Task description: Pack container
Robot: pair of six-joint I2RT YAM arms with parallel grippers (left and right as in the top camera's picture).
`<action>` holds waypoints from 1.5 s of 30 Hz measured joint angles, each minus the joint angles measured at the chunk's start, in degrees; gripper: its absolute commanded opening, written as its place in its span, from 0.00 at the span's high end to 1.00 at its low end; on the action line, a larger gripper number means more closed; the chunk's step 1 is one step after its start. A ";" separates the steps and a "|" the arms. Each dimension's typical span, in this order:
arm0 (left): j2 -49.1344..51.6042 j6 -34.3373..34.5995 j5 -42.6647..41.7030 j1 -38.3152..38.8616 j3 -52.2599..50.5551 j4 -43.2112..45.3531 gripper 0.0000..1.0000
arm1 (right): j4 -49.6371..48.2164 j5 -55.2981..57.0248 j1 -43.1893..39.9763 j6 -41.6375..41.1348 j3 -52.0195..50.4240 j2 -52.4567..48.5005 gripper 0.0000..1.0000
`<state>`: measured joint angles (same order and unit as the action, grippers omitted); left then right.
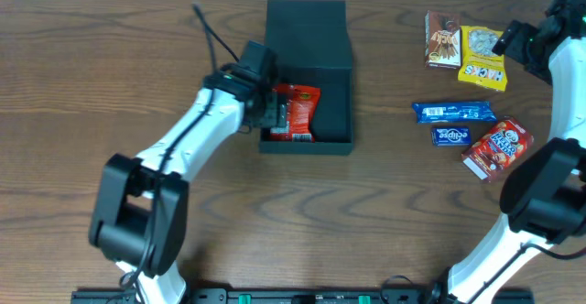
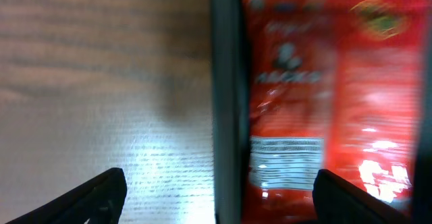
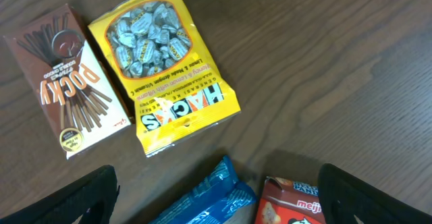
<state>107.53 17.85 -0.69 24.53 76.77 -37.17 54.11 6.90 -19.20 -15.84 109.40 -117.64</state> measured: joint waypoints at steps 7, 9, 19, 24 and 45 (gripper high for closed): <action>1.55 7.78 7.54 0.70 -0.26 -5.40 0.32 | -0.76 -0.02 0.04 0.42 0.00 0.00 0.05; 1.55 9.31 7.76 0.72 -0.26 -6.23 0.32 | -1.05 -0.04 0.04 0.44 0.00 0.00 0.05; 1.55 13.53 8.24 0.74 -0.13 -7.67 0.22 | -3.82 -2.40 0.15 2.32 0.00 -0.11 0.13; 1.55 13.64 6.34 0.70 2.21 -7.82 0.20 | -7.43 -4.39 0.70 3.54 0.04 -3.41 0.08; 1.55 12.24 3.85 0.70 8.13 -13.81 0.19 | -26.71 -5.42 1.51 4.33 0.02 -19.02 0.02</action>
<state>109.08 30.09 3.16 25.23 84.90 -50.98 27.40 1.48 -17.69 -11.51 109.43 -136.66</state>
